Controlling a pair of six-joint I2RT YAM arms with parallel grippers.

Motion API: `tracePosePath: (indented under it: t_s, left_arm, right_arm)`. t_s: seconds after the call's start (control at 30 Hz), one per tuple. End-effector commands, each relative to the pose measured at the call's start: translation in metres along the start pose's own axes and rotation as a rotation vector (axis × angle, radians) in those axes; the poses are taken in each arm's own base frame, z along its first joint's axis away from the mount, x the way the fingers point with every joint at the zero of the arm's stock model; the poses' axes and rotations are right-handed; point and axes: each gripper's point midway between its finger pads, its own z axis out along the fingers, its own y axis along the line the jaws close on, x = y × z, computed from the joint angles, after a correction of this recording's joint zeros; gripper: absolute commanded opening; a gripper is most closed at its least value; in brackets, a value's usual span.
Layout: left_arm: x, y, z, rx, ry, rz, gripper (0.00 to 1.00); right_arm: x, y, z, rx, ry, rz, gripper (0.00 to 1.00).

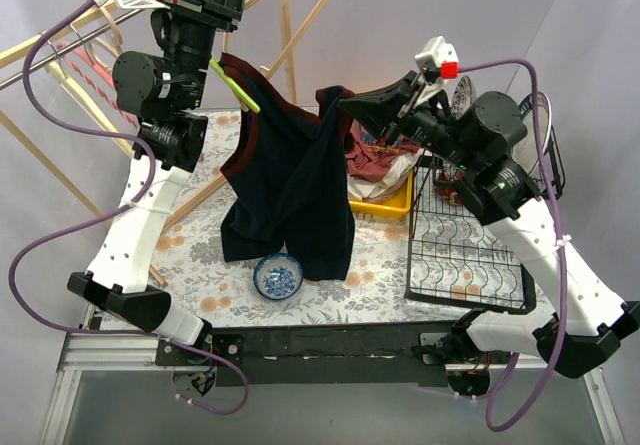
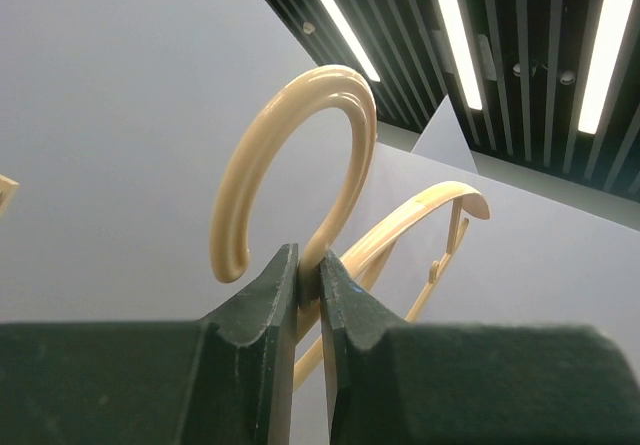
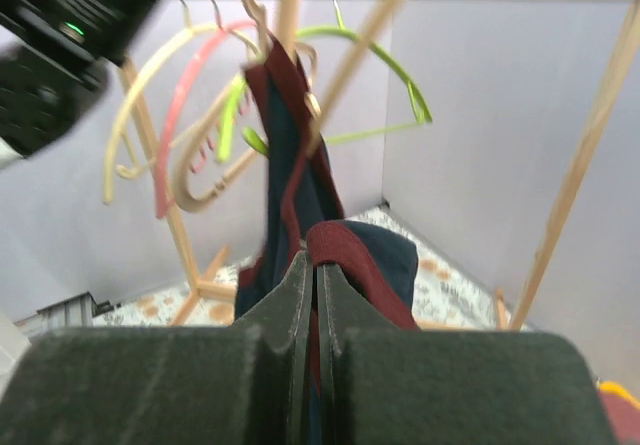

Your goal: Remove the tank top from the hanger

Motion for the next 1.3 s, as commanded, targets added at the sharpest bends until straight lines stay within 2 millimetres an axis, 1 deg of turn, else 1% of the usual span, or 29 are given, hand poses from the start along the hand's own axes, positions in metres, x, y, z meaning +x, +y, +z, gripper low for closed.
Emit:
tracePosePath:
  t_s: [0.0, 0.07, 0.1, 0.13, 0.17, 0.2, 0.23, 0.27, 0.37, 0.4, 0.47, 0.53, 0.67, 0.73, 0.77, 0.8, 0.83, 0.87, 0.9, 0.93, 0.97, 1.0, 1.03, 1.07, 1.1, 1.13, 1.17, 1.2, 1.27]
  left_arm:
    - [0.007, -0.003, 0.001, 0.042, 0.015, 0.007, 0.0]
    - [0.013, 0.001, 0.001, 0.037, 0.031, 0.01, 0.0]
    - [0.016, 0.002, 0.0, 0.038, 0.037, 0.011, 0.0]
    - [0.018, 0.005, -0.001, 0.036, 0.04, 0.013, 0.0]
    - [0.02, 0.006, -0.001, 0.039, 0.041, 0.019, 0.0]
    - [0.027, 0.011, -0.004, 0.035, 0.054, 0.023, 0.0]
    - [0.024, 0.007, -0.005, 0.058, 0.038, 0.027, 0.0]
    - [0.026, 0.008, -0.006, 0.067, 0.039, 0.028, 0.0]
    - [0.04, 0.012, -0.005, 0.087, 0.068, 0.024, 0.0]
    - [0.043, 0.012, -0.005, 0.092, 0.075, 0.018, 0.0]
    - [0.052, 0.017, -0.004, 0.097, 0.093, 0.01, 0.0]
    - [0.059, 0.023, -0.006, 0.094, 0.101, 0.001, 0.0]
    - [0.066, 0.029, -0.008, 0.083, 0.11, -0.01, 0.0]
    - [0.067, 0.028, -0.008, 0.097, 0.118, -0.006, 0.0]
    - [0.067, 0.025, -0.008, 0.113, 0.125, -0.008, 0.0]
    - [0.065, 0.022, -0.007, 0.125, 0.125, -0.016, 0.0]
    - [0.062, 0.017, -0.007, 0.139, 0.122, -0.022, 0.0]
    - [0.059, 0.012, -0.007, 0.154, 0.117, -0.038, 0.0]
    - [0.054, 0.008, -0.008, 0.167, 0.107, -0.045, 0.0]
    - [0.049, 0.002, -0.008, 0.181, 0.093, -0.055, 0.0]
    - [0.045, -0.001, -0.007, 0.188, 0.088, -0.074, 0.0]
    - [0.04, -0.008, -0.006, 0.207, 0.081, -0.079, 0.0]
    - [0.039, -0.011, -0.006, 0.212, 0.081, -0.092, 0.0]
    - [0.037, -0.014, -0.006, 0.221, 0.08, -0.117, 0.0]
    - [0.037, -0.017, -0.007, 0.231, 0.083, -0.142, 0.0]
    - [0.032, -0.021, -0.009, 0.252, 0.068, -0.16, 0.0]
    - [0.031, -0.022, -0.01, 0.262, 0.064, -0.179, 0.0]
    - [0.029, -0.027, -0.011, 0.283, 0.062, -0.221, 0.0]
    - [0.031, -0.031, -0.011, 0.306, 0.077, -0.249, 0.0]
  right_arm:
    - [-0.056, 0.021, -0.01, -0.077, -0.185, -0.079, 0.01]
    - [-0.059, 0.021, -0.01, -0.077, -0.197, -0.087, 0.01]
    - [-0.057, 0.02, -0.007, -0.076, -0.193, -0.087, 0.01]
    - [-0.061, 0.02, -0.006, -0.078, -0.199, -0.093, 0.01]
    - [-0.063, 0.024, -0.006, -0.098, -0.201, -0.096, 0.01]
    - [-0.062, 0.025, -0.002, -0.116, -0.197, -0.101, 0.01]
    - [-0.065, 0.029, -0.002, -0.141, -0.206, -0.11, 0.01]
    - [-0.064, 0.037, -0.001, -0.191, -0.206, -0.122, 0.01]
    - [-0.057, 0.045, 0.005, -0.266, -0.179, -0.137, 0.01]
    - [-0.049, 0.044, 0.01, -0.281, -0.153, -0.131, 0.01]
    - [-0.035, 0.049, 0.012, -0.331, -0.121, -0.125, 0.01]
    - [-0.027, 0.051, 0.012, -0.349, -0.103, -0.114, 0.01]
    - [-0.007, 0.058, 0.009, -0.408, -0.048, -0.091, 0.01]
    - [0.003, 0.054, 0.007, -0.385, -0.026, -0.075, 0.01]
    - [0.006, 0.045, 0.007, -0.318, -0.019, -0.062, 0.01]
    - [0.017, 0.035, 0.003, -0.251, 0.001, -0.058, 0.01]
    - [0.022, 0.023, 0.002, -0.178, 0.006, -0.053, 0.01]
    - [0.028, -0.001, 0.001, -0.036, 0.002, -0.048, 0.01]
    - [0.027, -0.01, -0.005, 0.026, -0.012, -0.055, 0.01]
    - [0.038, -0.022, -0.006, 0.086, 0.006, -0.05, 0.01]
    - [0.039, -0.035, -0.007, 0.155, 0.014, -0.054, 0.01]
    - [0.05, -0.04, -0.004, 0.174, 0.053, -0.047, 0.12]
    - [0.04, -0.042, -0.002, 0.18, 0.042, -0.063, 0.24]
    - [0.041, -0.041, 0.001, 0.171, 0.047, -0.065, 0.35]
    - [0.042, -0.042, 0.004, 0.163, 0.054, -0.064, 0.5]
    - [0.038, -0.04, 0.007, 0.151, 0.047, -0.065, 0.58]
    - [0.032, -0.036, 0.009, 0.131, 0.033, -0.07, 0.64]
    - [0.03, -0.034, 0.012, 0.113, 0.026, -0.073, 0.69]
    - [0.019, -0.028, 0.018, 0.07, -0.002, -0.095, 0.7]
